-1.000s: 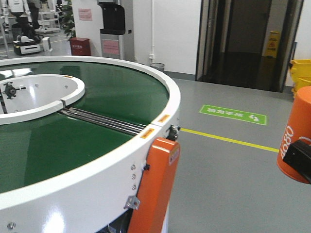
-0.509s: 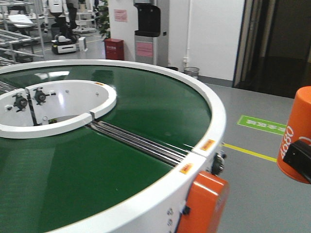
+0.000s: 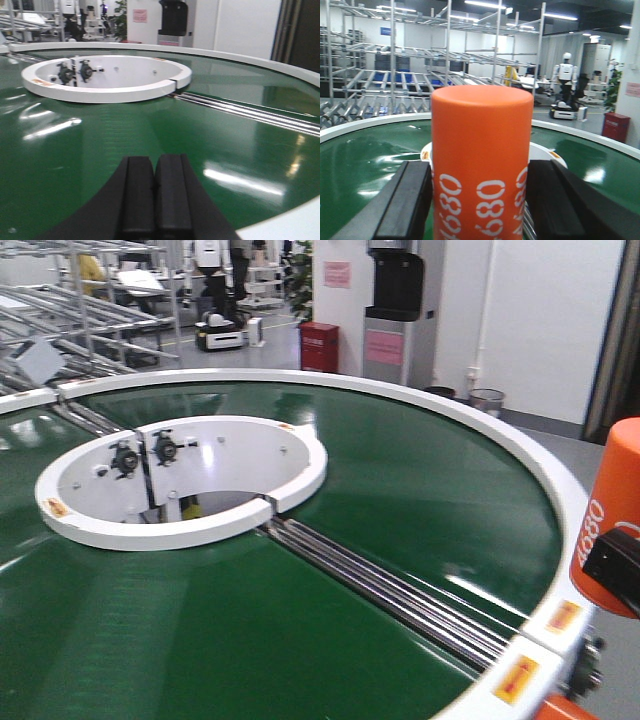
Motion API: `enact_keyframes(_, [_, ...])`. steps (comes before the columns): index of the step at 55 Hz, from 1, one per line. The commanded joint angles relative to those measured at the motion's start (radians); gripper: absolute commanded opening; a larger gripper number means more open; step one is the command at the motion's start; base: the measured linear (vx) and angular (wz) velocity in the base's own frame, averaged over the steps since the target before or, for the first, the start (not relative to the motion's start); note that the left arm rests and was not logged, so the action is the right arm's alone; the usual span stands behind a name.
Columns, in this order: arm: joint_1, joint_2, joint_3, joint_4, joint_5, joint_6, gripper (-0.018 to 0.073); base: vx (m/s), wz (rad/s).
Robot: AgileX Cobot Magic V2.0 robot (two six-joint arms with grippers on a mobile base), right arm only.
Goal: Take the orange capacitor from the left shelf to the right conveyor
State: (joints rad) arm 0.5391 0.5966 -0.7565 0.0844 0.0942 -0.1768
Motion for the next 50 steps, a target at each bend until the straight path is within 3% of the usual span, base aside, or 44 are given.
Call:
enact_keyframes(1, [0.000, -0.003, -0.029, -0.008, -0.084, -0.008, -0.0007, 0.24, 0.36])
enact_keyframes(50, [0.000, -0.003, -0.029, -0.008, -0.084, -0.008, -0.0007, 0.12, 0.25])
